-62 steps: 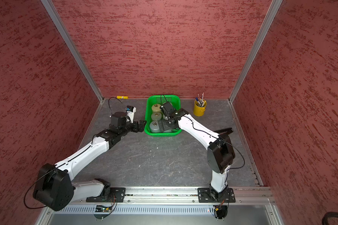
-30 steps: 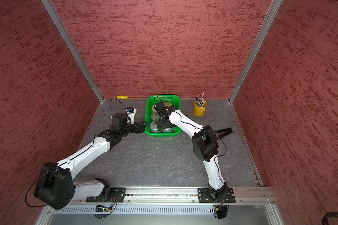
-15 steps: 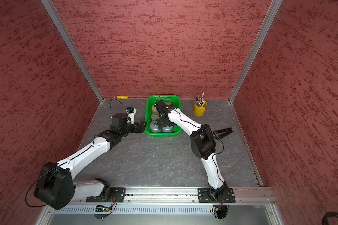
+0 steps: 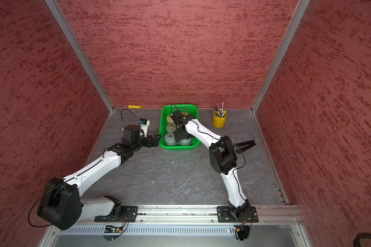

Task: Take the tea canister out of the basket
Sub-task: Pick up the tea canister from the basket.

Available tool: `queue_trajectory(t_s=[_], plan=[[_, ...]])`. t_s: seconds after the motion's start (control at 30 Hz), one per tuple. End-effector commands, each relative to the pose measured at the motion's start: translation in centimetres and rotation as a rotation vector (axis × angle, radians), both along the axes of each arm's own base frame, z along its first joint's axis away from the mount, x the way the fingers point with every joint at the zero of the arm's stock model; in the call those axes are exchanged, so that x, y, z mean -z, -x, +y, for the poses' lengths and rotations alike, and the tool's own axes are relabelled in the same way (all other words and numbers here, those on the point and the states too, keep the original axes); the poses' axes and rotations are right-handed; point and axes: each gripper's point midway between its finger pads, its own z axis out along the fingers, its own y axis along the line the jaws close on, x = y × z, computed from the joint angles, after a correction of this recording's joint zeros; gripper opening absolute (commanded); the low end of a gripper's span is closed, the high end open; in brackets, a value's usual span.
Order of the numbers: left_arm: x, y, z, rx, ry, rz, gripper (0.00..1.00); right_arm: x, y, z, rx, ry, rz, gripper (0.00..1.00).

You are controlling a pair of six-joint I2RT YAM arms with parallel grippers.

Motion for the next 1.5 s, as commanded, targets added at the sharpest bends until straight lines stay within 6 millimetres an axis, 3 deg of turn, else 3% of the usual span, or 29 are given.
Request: queue_trajectory(t_s=[0.0, 0.43, 0.9, 1.07, 1.2, 1.27, 1.33, 1.47], plan=[[0.4, 0.1, 0.0, -0.001, 0.0, 0.006, 1.0, 0.5, -0.5, -0.9, 0.009, 0.032, -0.005, 0.91], [0.2, 0.2, 0.1, -0.005, 0.0, 0.005, 1.0, 1.3, -0.2, -0.4, 0.003, 0.0, 0.022, 0.84], [0.2, 0.2, -0.1, 0.003, 0.008, 0.009, 1.0, 2.0, -0.2, -0.3, 0.009, -0.009, 0.034, 0.91], [0.1, 0.2, 0.0, -0.002, 0.004, 0.003, 1.0, 2.0, -0.2, -0.1, 0.011, -0.019, 0.033, 0.8], [0.1, 0.1, 0.0, -0.001, 0.006, 0.004, 1.0, 1.8, -0.2, -0.1, 0.009, -0.021, 0.035, 0.62], [0.1, 0.1, -0.1, 0.002, 0.008, 0.005, 1.0, 1.5, -0.2, -0.2, 0.009, -0.018, 0.03, 0.61], [0.0, 0.1, -0.1, 0.002, 0.008, 0.003, 1.0, 1.0, -0.2, -0.3, 0.007, -0.017, 0.019, 0.6], [-0.2, 0.0, -0.3, 0.006, 0.014, 0.0, 1.0, -2.1, -0.4, -0.4, 0.002, -0.043, -0.038, 0.52]])
